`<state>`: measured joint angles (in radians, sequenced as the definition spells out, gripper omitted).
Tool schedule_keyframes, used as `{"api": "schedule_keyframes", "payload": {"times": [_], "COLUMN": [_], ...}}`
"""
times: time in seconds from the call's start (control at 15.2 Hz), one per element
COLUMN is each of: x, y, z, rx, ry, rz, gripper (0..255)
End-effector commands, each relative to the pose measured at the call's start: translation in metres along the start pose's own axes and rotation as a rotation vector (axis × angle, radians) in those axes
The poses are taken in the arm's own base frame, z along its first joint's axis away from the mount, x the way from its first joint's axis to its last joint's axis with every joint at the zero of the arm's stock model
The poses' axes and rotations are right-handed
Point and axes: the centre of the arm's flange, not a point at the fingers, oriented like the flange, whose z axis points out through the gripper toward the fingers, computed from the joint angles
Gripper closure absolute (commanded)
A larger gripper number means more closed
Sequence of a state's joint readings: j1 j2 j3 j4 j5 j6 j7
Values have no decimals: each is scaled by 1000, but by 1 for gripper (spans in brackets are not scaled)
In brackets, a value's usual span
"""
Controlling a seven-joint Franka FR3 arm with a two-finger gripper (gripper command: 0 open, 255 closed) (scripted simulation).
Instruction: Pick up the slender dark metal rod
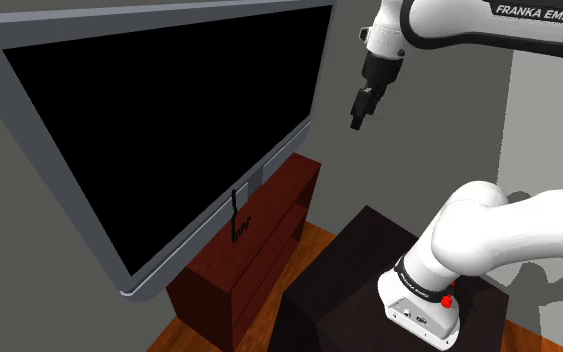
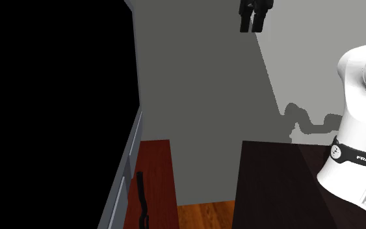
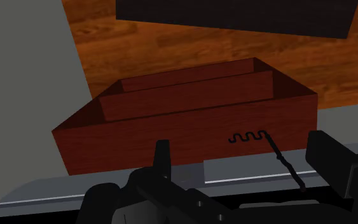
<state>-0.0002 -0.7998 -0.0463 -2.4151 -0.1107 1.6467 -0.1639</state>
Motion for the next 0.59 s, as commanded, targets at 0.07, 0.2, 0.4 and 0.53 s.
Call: {"api": "schedule_keyframes", "payload": {"times": [0.07,0.2,0.4,0.53], "x": [9,26,51,68], "y": [-4,-14,-28,-38], "z": [9,25,51,67], "rx": [7,20,40,53], "ry": [-1,-2,-3,-4], "rz": [-4,-11,-22,-29], "gripper": [0,0,0,0]}}
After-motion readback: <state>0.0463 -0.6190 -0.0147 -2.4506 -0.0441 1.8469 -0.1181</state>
